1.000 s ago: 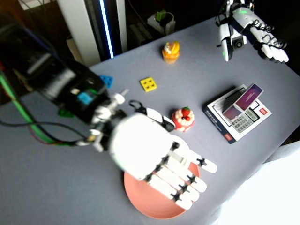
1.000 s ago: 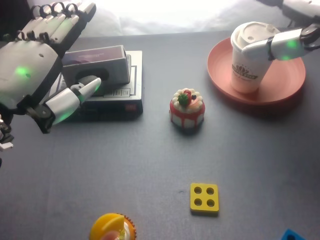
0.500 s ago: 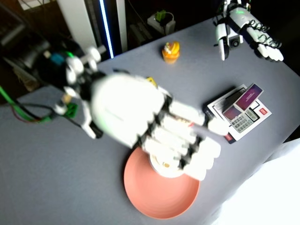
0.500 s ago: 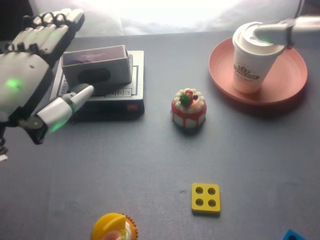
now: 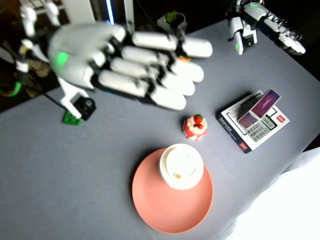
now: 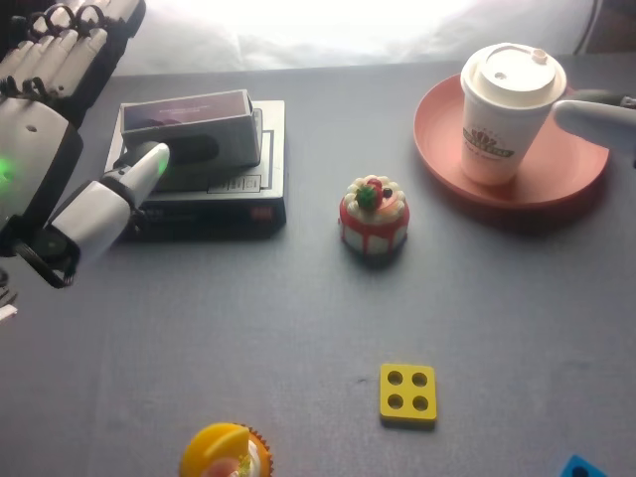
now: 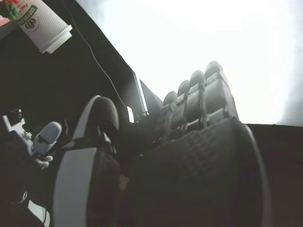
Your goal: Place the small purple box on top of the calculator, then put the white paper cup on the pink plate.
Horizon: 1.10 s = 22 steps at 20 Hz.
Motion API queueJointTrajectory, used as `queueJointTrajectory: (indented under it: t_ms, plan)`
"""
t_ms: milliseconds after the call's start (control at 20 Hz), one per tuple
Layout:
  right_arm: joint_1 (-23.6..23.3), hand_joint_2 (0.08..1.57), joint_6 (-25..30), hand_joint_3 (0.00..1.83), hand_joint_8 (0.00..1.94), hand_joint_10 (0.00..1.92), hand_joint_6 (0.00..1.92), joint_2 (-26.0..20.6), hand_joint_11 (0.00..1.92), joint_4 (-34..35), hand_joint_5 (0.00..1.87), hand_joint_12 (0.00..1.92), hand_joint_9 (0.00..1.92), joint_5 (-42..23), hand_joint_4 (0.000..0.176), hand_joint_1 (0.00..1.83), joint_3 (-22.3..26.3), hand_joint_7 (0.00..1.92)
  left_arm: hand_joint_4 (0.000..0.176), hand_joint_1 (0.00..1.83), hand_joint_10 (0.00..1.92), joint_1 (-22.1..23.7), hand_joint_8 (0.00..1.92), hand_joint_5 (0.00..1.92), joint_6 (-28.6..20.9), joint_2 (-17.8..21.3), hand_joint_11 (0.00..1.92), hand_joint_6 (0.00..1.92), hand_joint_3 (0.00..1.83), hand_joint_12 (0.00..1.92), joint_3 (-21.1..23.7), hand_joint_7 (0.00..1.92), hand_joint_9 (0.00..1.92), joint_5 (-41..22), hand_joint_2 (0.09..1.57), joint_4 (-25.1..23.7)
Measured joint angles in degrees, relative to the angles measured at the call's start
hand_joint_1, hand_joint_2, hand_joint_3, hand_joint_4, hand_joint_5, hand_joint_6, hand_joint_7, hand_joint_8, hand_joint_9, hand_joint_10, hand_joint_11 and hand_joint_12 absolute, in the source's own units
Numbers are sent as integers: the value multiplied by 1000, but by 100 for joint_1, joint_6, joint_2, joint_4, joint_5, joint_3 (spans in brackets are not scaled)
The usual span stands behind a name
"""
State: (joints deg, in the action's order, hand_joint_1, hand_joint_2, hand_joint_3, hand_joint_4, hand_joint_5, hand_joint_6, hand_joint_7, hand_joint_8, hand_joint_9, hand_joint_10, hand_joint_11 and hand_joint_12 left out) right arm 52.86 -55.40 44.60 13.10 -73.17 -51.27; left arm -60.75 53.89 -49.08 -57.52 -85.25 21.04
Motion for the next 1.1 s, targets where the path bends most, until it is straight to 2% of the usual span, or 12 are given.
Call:
queueJointTrajectory:
  t_ms: [250,300,400,600,700,750,800,850,900,950,1050,1100]
  plan:
    - [428,1138,9,37,0,1,0,-201,14,-33,0,8,3,-984,164,400,302,0,125,716,0,-199,0,0,-13,2,0,0,0,0,166,0,0,-542,1372,-129]
    - [483,1152,7,37,0,0,0,-234,2,-24,0,1,0,-1115,141,418,337,0,99,709,0,-234,0,0,-13,2,0,0,0,0,184,0,0,-621,1349,-85]
    - [518,1160,4,33,0,0,0,-262,0,0,0,0,0,-1255,108,410,389,0,116,699,0,-240,0,0,-13,15,0,0,0,0,214,0,0,-702,1327,-85]
    - [675,1160,-11,22,0,0,0,-398,0,-48,0,0,0,-1534,127,429,494,0,91,971,0,-238,0,0,-24,42,0,0,0,0,236,0,0,-702,1373,-269]
    - [756,1203,-37,32,0,0,0,-479,0,-26,0,0,0,-1751,22,448,544,0,93,808,0,-212,0,0,-37,83,0,0,25,0,267,0,0,-702,1455,-299]
    - [800,1244,-70,43,0,0,0,-535,0,-35,0,0,0,-1823,19,422,570,0,87,692,0,-151,0,0,-2,114,0,0,35,0,273,0,0,-673,1515,-326]
    - [802,1243,-131,34,3,0,6,-597,0,-48,13,0,0,-1906,56,451,608,8,78,565,0,-63,0,0,15,140,0,0,29,0,271,0,0,-695,1538,-361]
    - [820,1214,-166,15,0,0,19,-654,0,-26,45,0,0,-2028,30,541,671,1,38,509,0,2,0,141,39,164,0,214,0,0,271,0,0,-728,1517,-452]
    - [820,1235,-195,21,0,0,37,-723,0,-50,90,0,0,-2085,38,493,695,0,18,529,0,55,0,223,48,177,0,397,6,0,271,0,0,-772,1490,-542]
    - [820,1336,-225,20,5,1,43,-767,0,-68,107,0,7,-2098,48,360,697,37,85,641,0,87,0,167,48,188,0,405,0,0,273,0,0,-774,1421,-599]
    - [820,1380,-227,7,22,22,59,-844,4,-20,161,1,83,-2094,128,367,752,133,43,755,13,181,40,343,87,273,0,1663,6,0,315,102,26,-706,1436,-706]
    - [820,1385,-232,1,15,36,84,-883,52,-13,257,60,210,-2109,124,313,780,269,12,765,30,247,87,409,157,326,0,1775,4,0,319,218,60,-702,1448,-767]
